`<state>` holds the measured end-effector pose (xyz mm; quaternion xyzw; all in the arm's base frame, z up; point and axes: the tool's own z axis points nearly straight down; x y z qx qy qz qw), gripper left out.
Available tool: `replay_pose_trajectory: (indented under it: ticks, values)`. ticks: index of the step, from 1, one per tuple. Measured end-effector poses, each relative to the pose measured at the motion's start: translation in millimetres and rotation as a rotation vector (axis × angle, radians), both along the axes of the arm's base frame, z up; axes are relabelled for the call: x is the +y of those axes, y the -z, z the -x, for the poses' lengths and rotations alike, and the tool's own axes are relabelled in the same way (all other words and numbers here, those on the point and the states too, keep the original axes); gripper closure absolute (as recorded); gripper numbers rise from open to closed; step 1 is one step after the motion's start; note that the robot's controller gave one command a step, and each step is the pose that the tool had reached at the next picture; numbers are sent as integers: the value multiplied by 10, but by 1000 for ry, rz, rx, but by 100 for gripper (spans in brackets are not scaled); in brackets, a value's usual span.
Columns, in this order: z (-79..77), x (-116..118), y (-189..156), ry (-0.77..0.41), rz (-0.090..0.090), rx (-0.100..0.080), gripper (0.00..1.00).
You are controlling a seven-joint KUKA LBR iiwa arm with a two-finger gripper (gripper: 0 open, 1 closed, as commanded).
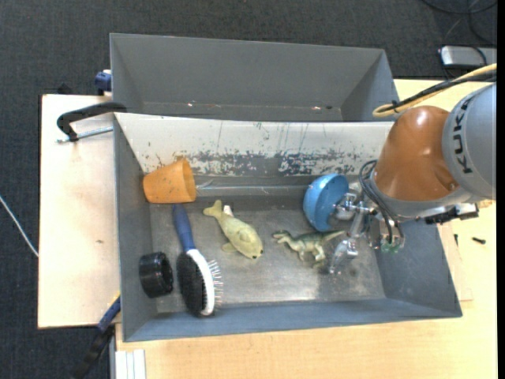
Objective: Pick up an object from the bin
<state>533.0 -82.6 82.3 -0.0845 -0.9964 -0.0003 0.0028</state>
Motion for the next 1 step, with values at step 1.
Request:
replay_pose_trajectory:
  ticks: [1]
  values:
    - [-17,12,-34,-3,0,-6,100]
